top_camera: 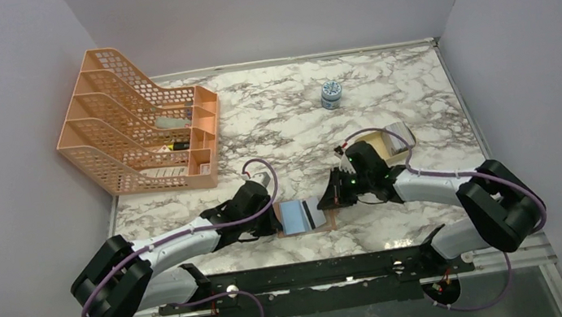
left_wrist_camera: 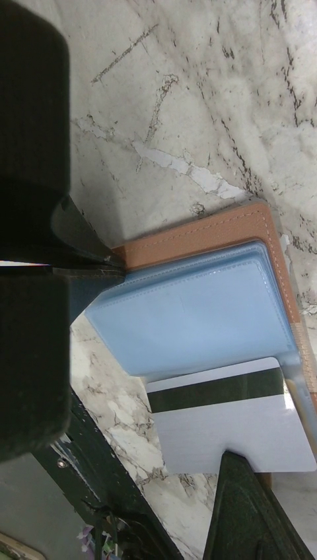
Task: Put the credit cards into the card holder
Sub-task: Insert the credit card into the card holder.
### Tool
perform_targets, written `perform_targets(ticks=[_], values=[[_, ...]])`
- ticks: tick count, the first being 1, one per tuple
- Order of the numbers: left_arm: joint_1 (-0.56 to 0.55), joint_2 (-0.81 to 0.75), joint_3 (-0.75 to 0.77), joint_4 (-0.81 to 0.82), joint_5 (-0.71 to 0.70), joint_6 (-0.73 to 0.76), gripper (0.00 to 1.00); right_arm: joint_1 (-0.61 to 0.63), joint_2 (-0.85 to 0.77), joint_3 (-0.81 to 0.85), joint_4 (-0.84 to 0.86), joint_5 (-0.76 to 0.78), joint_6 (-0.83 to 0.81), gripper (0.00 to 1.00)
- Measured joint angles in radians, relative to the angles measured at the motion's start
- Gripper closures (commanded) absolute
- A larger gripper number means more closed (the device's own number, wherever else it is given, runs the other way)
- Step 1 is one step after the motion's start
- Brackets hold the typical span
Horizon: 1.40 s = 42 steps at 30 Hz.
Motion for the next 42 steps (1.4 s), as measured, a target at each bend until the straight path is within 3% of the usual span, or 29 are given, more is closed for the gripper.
perform_targets(ticks=[42], values=[[0.000,-0.020,-0.009,-0.014,-0.008,0.024,0.99,0.000,0.169,0.045,0.082,-0.067,-0.002,0.99]])
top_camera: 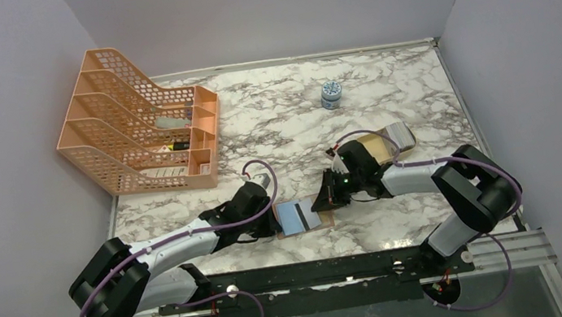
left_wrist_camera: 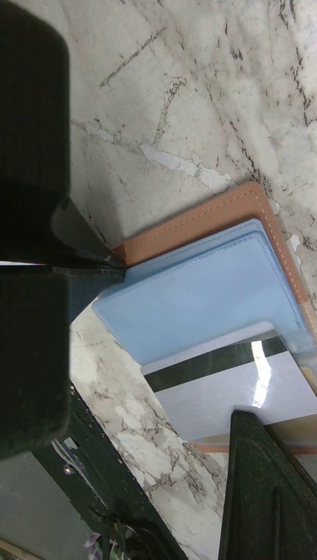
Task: Put the credit cards into the card holder
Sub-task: Insert the credit card into the card holder.
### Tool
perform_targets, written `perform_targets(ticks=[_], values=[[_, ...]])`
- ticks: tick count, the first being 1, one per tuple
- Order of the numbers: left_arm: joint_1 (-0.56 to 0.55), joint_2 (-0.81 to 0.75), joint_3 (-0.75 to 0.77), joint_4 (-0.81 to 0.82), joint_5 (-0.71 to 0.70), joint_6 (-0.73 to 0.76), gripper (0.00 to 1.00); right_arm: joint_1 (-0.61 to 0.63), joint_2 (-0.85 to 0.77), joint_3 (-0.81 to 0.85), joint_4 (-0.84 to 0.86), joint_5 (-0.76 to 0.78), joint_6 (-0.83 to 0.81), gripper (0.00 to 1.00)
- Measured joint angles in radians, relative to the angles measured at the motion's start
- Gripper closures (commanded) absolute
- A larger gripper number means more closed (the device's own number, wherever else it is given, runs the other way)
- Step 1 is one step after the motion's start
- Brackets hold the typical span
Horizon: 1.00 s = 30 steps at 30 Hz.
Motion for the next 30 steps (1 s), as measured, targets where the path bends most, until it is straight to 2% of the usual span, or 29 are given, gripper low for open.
perform_targets(ticks=[30], values=[[0.000,-0.029,-0.048,0.060,0.011,-0.074,1.00,0.017,-0.003,-0.074,0.172,0.035,0.102,0.99]])
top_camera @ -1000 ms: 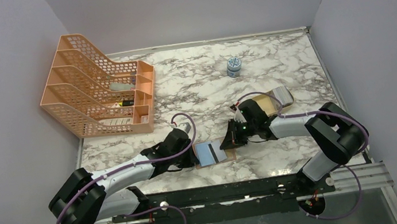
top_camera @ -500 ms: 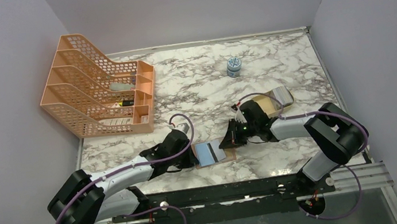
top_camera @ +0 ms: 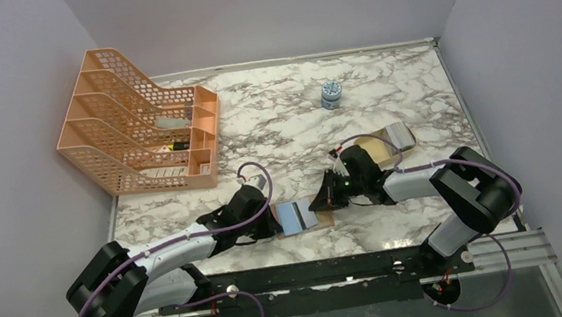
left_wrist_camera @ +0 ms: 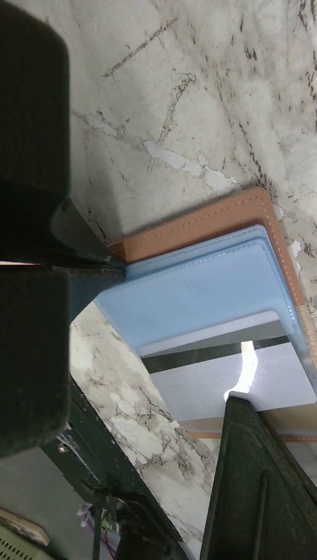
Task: Put the credit cards into the card holder
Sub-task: Insert the credit card into the card holder.
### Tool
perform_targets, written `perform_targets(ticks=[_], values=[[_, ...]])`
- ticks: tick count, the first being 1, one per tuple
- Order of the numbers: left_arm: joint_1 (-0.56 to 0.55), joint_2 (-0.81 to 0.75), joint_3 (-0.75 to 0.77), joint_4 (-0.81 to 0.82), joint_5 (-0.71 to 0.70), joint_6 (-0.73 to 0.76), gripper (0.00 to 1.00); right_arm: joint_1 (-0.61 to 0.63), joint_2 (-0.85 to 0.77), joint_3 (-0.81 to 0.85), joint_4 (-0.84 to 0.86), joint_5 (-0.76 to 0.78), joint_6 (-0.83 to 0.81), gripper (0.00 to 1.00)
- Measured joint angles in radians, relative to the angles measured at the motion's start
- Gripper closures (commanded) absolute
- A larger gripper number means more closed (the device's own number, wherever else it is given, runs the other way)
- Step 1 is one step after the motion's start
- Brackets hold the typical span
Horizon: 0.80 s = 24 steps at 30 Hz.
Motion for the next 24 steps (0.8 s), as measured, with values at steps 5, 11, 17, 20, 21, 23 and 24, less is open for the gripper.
perform_targets(ticks=[5,11,17,20,21,23,24], values=[[0.000,0.000,-0.008,0.016,0.003,-0.011,1.00,0.015,0.000,-0.001,0.013,0.008,0.014,0.92],[0.000,0.000,-0.008,0.018,0.003,-0.014,1.00,0.035,-0.002,0.016,-0.020,0.023,0.019,0.71],[0.000,0.000,-0.008,0.018,0.003,-0.013,1.00,0.040,-0.042,0.057,-0.128,0.052,-0.018,0.56],[0.000,0.000,-0.008,0.018,0.003,-0.013,1.00,0.040,-0.051,0.062,-0.145,0.051,-0.023,0.52],[0.000,0.000,-0.008,0.018,0.003,-0.013,1.00,0.042,-0.051,0.064,-0.147,0.051,-0.024,0.52],[0.000,0.000,-0.008,0.018,0.003,-0.013,1.00,0.045,-0.051,0.068,-0.151,0.052,-0.025,0.52],[0.000,0.000,-0.008,0.018,0.003,-0.013,1.00,0.048,-0.051,0.070,-0.153,0.052,-0.025,0.52]])
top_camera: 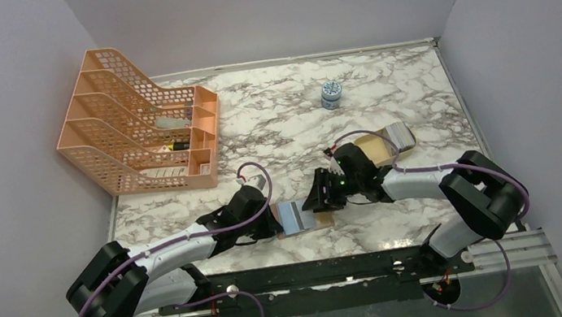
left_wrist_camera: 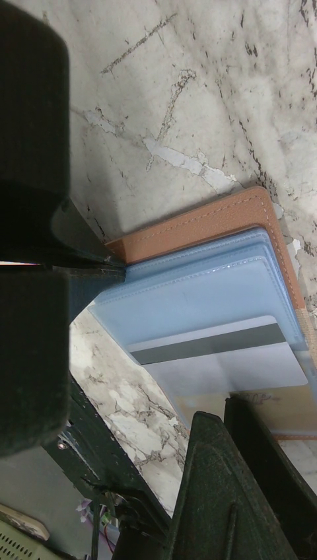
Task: Put the credit cards into the card holder
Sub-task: Insert the credit card into the card holder.
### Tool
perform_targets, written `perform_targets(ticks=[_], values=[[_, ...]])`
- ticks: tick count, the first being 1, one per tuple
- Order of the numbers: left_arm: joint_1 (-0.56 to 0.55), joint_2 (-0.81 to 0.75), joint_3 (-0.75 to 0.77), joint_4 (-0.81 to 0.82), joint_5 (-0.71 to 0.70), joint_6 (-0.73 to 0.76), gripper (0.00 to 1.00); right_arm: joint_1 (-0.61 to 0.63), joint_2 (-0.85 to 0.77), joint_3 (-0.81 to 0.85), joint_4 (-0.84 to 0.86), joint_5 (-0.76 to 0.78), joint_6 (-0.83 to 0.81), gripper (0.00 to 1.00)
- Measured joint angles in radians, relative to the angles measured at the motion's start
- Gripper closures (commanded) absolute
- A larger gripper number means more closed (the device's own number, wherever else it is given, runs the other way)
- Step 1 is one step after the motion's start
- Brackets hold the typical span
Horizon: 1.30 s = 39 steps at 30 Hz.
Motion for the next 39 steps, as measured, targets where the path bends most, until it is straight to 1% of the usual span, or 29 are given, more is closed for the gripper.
perform_targets(ticks=[8,26,33,39], values=[[0.000,0.000,0.000,0.000,0.000,0.001,1.00,0.015,0.025,0.019,0.006,-0.004,0.000,0.52],[0.000,0.000,0.000,0.002,0.000,0.005,1.00,0.086,0.113,0.044,0.130,-0.035,0.016,0.52],[0.000,0.000,0.000,0.002,0.000,0.008,1.00,0.090,0.115,0.044,0.140,-0.034,0.020,0.59],[0.000,0.001,0.001,0.001,0.000,0.015,1.00,0.099,0.115,0.043,0.154,-0.035,0.029,0.62]])
